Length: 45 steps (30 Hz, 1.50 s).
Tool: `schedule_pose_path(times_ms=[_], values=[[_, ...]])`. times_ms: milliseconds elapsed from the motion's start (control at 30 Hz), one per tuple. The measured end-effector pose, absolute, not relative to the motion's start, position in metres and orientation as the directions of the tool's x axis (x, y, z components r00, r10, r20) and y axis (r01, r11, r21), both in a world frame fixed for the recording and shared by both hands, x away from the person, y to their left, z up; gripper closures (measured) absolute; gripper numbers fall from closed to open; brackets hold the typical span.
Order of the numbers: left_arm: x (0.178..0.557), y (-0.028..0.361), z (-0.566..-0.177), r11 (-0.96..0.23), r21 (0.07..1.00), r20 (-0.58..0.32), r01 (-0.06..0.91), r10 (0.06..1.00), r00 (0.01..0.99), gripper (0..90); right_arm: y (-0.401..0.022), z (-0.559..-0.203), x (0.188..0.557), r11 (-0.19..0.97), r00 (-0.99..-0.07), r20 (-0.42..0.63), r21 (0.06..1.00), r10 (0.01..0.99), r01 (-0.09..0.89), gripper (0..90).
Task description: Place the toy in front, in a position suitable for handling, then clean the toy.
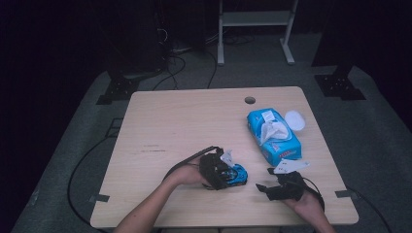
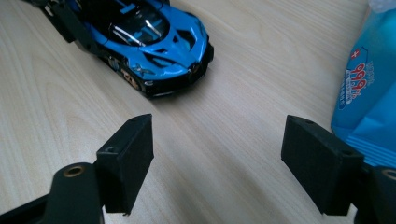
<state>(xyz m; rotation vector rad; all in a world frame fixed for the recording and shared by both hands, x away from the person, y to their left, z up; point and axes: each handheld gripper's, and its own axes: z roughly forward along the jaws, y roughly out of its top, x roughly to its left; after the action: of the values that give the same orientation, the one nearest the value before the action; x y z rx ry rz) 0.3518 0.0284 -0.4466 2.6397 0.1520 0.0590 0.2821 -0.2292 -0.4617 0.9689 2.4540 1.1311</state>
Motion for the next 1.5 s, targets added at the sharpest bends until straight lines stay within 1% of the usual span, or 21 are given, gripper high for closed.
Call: schedule_pose_path(times_ms=[133, 267, 367, 567, 700, 767, 900, 1033, 1133, 1300, 1500], values=[[0.351, 0.028, -0.452, -0.874, 0.476, 0.013, 0.098, 0.118, 0.993, 28.2, -0.230, -0.462, 0.283, 0.468, -0.736, 0.035, 0.752, 0.676, 0.465, 24.3], [0.351, 0.029, -0.453, -0.861, 0.497, 0.010, 0.106, 0.127, 0.992, 27.5, -0.230, -0.461, 0.283, 0.465, -0.733, 0.035, 0.752, 0.679, 0.466, 24.3], [0.351, 0.033, -0.449, -0.825, 0.551, -0.005, 0.127, 0.149, 0.989, 21.9, -0.231, -0.461, 0.284, 0.461, -0.729, 0.031, 0.757, 0.684, 0.464, 24.3], [0.352, 0.051, -0.439, -0.770, 0.623, 0.016, 0.138, 0.189, 0.982, 16.5, -0.234, -0.458, 0.284, 0.435, -0.707, 0.028, 0.770, 0.707, 0.466, 24.3], [0.346, 0.069, -0.437, -0.724, 0.674, 0.037, 0.146, 0.231, 0.972, 11.4, -0.241, -0.446, 0.286, 0.398, -0.678, 0.011, 0.803, 0.735, 0.443, 24.3], [0.342, 0.079, -0.438, -0.700, 0.699, 0.042, 0.142, 0.240, 0.970, 11.0, -0.245, -0.439, 0.288, 0.372, -0.662, 0.013, 0.819, 0.750, 0.437, 24.3], [0.334, 0.094, -0.443, -0.657, 0.738, 0.042, 0.151, 0.269, 0.962, 10.4, -0.254, -0.420, 0.299, 0.347, -0.624, -0.022, 0.846, 0.781, 0.405, 24.3], [0.331, 0.108, -0.444, -0.619, 0.769, 0.039, 0.161, 0.296, 0.954, 10.1, -0.262, -0.399, 0.321, 0.316, -0.571, -0.039, 0.862, 0.820, 0.396, 24.3], [0.329, 0.112, -0.441, -0.604, 0.782, 0.041, 0.154, 0.295, 0.955, 9.8, -0.263, -0.388, 0.338, 0.311, -0.542, -0.055, 0.865, 0.839, 0.394, 24.3], [0.329, 0.111, -0.443, -0.598, 0.788, 0.050, 0.143, 0.295, 0.954, 9.8, -0.260, -0.384, 0.356, 0.329, -0.526, -0.082, 0.858, 0.847, 0.396, 24.3], [0.330, 0.112, -0.447, -0.606, 0.781, 0.056, 0.149, 0.306, 0.950, 8.2, -0.250, -0.387, 0.379, 0.384, -0.497, -0.139, 0.815, 0.857, 0.434, 24.2]])
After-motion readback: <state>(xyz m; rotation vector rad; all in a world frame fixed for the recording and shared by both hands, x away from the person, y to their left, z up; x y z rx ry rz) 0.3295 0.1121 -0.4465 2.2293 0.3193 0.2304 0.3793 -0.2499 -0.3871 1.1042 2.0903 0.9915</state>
